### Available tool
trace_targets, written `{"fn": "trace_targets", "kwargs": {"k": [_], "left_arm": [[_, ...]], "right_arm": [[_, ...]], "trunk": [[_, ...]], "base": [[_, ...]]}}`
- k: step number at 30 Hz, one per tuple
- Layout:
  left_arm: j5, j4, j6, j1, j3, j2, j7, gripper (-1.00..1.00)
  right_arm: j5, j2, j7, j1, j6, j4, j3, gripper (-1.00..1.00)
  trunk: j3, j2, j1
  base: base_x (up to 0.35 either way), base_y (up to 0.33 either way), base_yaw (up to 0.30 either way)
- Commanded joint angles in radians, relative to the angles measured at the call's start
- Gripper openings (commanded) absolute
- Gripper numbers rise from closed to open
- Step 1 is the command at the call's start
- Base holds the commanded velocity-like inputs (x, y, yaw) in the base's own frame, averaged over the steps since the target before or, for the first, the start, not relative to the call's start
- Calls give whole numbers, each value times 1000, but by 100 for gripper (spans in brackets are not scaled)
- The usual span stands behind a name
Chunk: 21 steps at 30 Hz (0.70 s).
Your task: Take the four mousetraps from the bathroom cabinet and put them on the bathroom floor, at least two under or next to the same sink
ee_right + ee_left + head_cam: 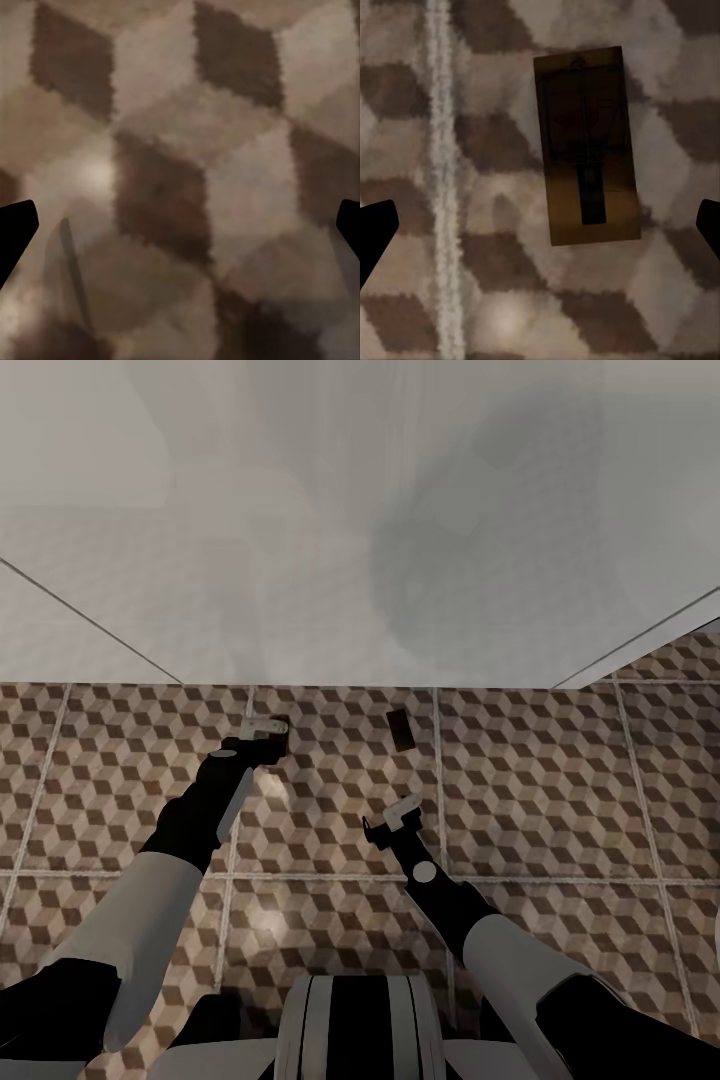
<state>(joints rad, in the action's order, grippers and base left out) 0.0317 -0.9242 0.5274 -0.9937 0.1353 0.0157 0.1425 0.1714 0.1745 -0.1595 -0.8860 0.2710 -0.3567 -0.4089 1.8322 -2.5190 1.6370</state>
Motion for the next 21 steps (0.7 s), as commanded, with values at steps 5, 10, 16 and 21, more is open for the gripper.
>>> {"fn": "trace_targets", "kwargs": {"k": [5, 10, 16, 21], "left_arm": [[4, -3, -9, 0, 3, -1, 6, 100], [4, -6, -29, 0, 5, -1, 5, 100], [4, -5, -34, 0, 6, -1, 5, 100], [4, -6, -35, 0, 6, -2, 5, 100]], "right_arm": [[10, 0, -9, 0, 0, 2, -3, 100], [10, 0, -9, 0, 0, 2, -3, 100], [10, 0, -9, 0, 0, 2, -2, 100], [10, 0, -9, -1, 0, 2, -2, 100]], "trunk": [[0, 0, 0], [0, 0, 0], [0, 0, 0], [0, 0, 0]], "base": [[0, 0, 0], [-1, 0, 0], [-160, 0, 0], [-304, 0, 0]]}}
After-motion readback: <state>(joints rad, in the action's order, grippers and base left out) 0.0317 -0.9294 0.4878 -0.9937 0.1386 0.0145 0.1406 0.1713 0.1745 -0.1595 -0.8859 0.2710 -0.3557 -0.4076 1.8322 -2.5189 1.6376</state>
